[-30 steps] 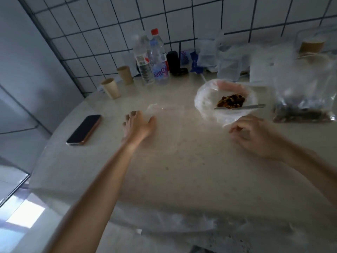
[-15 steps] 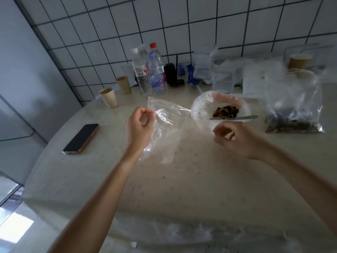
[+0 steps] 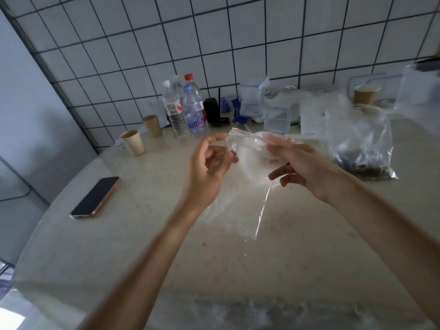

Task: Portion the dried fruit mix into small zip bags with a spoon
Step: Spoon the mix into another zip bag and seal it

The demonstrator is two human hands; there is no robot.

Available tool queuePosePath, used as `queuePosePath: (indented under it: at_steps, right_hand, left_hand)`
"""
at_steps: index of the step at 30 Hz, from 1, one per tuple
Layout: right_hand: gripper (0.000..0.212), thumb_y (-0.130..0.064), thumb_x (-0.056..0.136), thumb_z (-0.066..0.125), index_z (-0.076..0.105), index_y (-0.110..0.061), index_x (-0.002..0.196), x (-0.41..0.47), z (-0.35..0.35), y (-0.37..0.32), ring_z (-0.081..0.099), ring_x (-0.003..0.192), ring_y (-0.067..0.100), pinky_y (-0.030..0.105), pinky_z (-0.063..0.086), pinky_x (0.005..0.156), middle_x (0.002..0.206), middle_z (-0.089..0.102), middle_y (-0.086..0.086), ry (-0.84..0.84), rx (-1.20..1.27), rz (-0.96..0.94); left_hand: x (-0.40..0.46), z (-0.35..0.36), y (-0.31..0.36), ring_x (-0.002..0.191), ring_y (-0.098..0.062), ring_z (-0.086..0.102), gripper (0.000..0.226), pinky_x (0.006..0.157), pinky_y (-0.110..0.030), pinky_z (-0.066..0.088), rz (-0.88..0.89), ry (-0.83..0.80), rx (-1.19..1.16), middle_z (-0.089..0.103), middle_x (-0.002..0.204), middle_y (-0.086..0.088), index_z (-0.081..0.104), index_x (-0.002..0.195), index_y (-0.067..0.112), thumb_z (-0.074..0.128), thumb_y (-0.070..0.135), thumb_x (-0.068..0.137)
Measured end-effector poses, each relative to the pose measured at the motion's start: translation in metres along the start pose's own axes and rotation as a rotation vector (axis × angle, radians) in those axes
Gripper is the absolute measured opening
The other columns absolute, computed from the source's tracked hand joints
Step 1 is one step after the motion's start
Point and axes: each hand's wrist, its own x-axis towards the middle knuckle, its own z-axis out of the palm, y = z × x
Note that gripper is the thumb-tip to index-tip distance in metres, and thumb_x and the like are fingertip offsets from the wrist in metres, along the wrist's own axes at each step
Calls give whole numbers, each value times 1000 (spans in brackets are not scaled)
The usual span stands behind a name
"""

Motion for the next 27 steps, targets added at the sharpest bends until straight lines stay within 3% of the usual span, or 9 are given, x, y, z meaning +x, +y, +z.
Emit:
queuePosePath:
  at_steps: [2,4,7,12,15,19,22,25,27]
  right_hand:
    - [47,-14,96,72,62,-21,142,-5,-3,-1,72,70,18,28,55,56,115,74,13,11,-36,-54]
    - [38,-8,97,69,68,-18,134,-9,-1,-1,70,67,16,29,55,57,102,77,8,99,-165,-129]
    - [7,-13,97,70,76,-14,93,-17,0,-1,65,50,4,22,50,48,67,74,0,262,-342,-290]
    - [11,-14,96,71,74,-13,85,-30,-12,-6,67,50,5,26,55,46,64,73,-8,329,-447,-468]
    - [20,-2,96,67,72,-17,84,-34,-24,-6,69,54,4,23,54,45,66,69,-32,325,-457,-472]
    - [19,-4,88,70,68,-23,85,-31,-35,-1,70,60,21,32,52,50,76,72,-8,428,-484,-436]
    - [23,-16,84,82,60,-17,77,-26,-37,5,62,56,24,27,46,53,69,68,4,505,-498,-399]
    - [24,-14,85,85,63,-8,77,-26,-35,7,66,47,22,31,51,42,56,68,1,431,-308,-300]
    - [20,-9,83,86,67,-5,81,-28,-32,7,73,55,24,33,57,47,59,71,0,362,-133,-229]
  left_hand:
    - [-2,7,7,100,-11,74,44,97,-40,59,24,-69,142,75,104,4,55,133,23,72,8,95]
    - [-5,16,14,103,1,69,62,95,-24,57,43,-149,312,71,114,11,51,141,29,79,39,87]
    - [-7,37,28,100,9,67,64,83,-15,55,-24,-106,389,72,107,24,56,127,37,63,80,81]
    - [6,48,26,89,-14,70,20,74,-32,54,-62,73,296,74,92,4,70,100,19,61,36,103]
    - [7,40,17,86,-3,66,7,76,-30,55,-17,71,347,71,90,12,70,92,29,67,25,97]
    - [6,28,7,72,-5,63,19,68,-29,53,-5,141,437,66,81,9,63,87,27,82,27,88]
    - [4,25,9,66,-22,73,24,60,-37,59,-242,89,168,73,69,-3,66,84,17,86,29,86]
    - [0,24,17,75,-21,79,24,61,-29,62,-480,36,-146,79,82,-11,72,96,6,85,22,84]
    - [-1,24,19,82,-22,80,27,68,-29,64,-598,11,-378,80,90,-15,74,103,2,83,15,80]
